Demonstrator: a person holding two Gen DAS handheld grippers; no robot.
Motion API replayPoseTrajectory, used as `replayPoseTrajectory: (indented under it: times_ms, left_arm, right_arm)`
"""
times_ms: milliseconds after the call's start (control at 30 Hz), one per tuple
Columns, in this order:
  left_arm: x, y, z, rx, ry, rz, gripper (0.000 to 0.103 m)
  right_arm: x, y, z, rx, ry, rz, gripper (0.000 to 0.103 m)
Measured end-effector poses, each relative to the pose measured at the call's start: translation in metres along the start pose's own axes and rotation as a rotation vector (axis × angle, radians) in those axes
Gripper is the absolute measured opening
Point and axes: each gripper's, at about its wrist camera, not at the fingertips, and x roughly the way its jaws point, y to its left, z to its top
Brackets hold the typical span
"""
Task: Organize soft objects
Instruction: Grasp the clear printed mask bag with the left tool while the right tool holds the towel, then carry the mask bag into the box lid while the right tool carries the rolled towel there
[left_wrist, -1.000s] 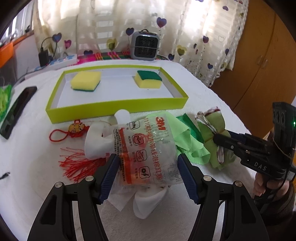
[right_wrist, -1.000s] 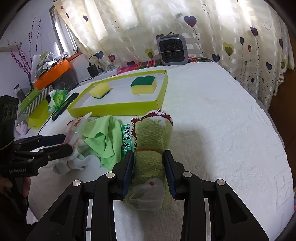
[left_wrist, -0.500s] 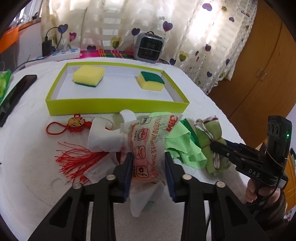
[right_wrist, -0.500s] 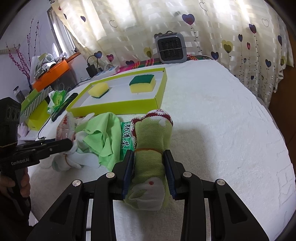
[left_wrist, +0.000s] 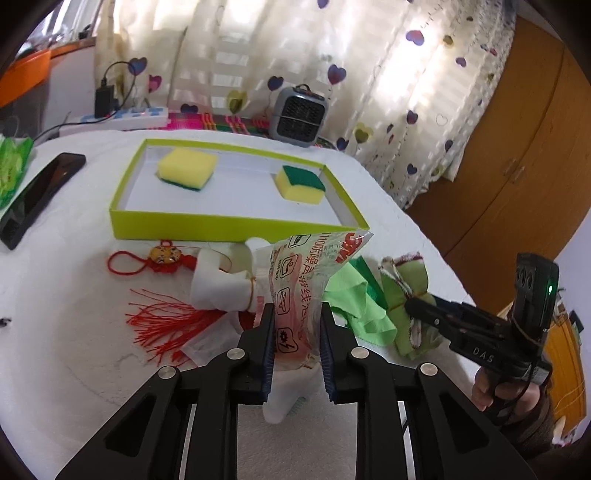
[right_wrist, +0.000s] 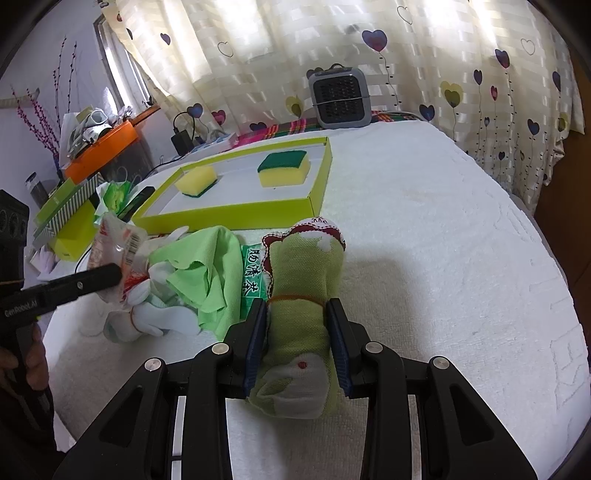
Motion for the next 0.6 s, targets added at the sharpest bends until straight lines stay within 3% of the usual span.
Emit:
replayPoseTrajectory:
  times_ms: [600]
  left_arm:
    - [-0.025,0.007,0.019,-0.011,-0.076,-0.005,0.02]
  right_arm:
    - [-0.019,0.008,0.013,-0.014,-0.062,-0.001,0.035]
